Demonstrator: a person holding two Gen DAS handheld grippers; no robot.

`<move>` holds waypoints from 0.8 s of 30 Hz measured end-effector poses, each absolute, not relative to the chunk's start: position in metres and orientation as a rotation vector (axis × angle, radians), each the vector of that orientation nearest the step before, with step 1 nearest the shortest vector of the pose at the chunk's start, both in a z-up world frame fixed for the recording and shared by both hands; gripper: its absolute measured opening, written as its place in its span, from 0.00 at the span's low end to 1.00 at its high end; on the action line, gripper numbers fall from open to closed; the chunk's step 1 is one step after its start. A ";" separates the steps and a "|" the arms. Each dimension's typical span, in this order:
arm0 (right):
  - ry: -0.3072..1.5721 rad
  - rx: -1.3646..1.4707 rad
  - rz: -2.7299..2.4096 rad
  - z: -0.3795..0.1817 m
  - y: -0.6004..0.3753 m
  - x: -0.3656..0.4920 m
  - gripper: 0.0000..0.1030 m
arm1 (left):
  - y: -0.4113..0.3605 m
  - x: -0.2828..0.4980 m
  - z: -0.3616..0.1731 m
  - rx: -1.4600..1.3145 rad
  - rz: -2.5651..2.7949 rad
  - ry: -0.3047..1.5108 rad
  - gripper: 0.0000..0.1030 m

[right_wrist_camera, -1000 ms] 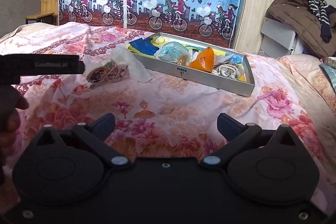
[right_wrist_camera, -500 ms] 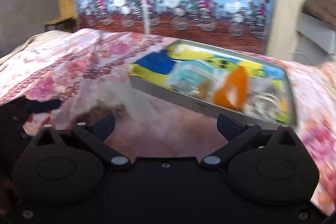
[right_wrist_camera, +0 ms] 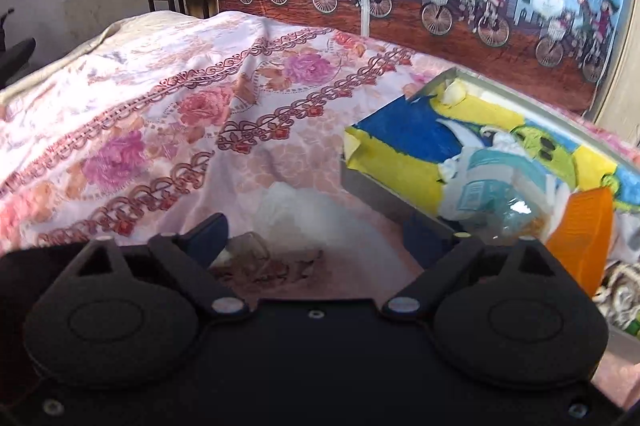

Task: Organize soft objects
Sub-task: 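Grasp the white tissue with the right gripper while the left gripper grasps the white strip packet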

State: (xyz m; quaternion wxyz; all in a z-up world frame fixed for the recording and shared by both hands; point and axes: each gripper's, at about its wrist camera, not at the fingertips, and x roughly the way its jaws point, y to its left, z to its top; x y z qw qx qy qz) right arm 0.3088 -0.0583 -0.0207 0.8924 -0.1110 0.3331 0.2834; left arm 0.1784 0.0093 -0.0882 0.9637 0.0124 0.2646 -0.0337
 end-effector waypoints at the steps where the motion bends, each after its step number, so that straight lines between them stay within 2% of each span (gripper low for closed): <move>1: 0.709 -0.207 0.596 -0.020 -0.057 0.311 0.75 | 0.009 0.178 -0.088 0.029 -0.067 0.534 0.42; 6: 0.761 -0.178 0.608 -0.018 -0.060 0.317 0.74 | 0.011 0.179 -0.088 0.013 -0.052 0.534 0.36; 8: 0.769 -0.175 0.608 -0.017 -0.060 0.318 0.77 | 0.011 0.180 -0.087 0.017 -0.064 0.533 0.29; 11: 0.783 -0.176 0.613 -0.015 -0.058 0.323 0.79 | 0.004 0.177 -0.088 0.060 -0.093 0.525 0.28; 16: 0.822 -0.238 0.585 -0.023 -0.048 0.332 0.73 | -0.003 0.176 -0.089 0.107 -0.113 0.521 0.26; 17: 0.832 -0.233 0.582 -0.025 -0.049 0.331 0.72 | -0.003 0.177 -0.089 0.103 -0.111 0.526 0.25; 24: 0.845 -0.164 0.558 -0.035 -0.066 0.323 0.39 | -0.003 0.177 -0.090 0.107 -0.115 0.536 0.23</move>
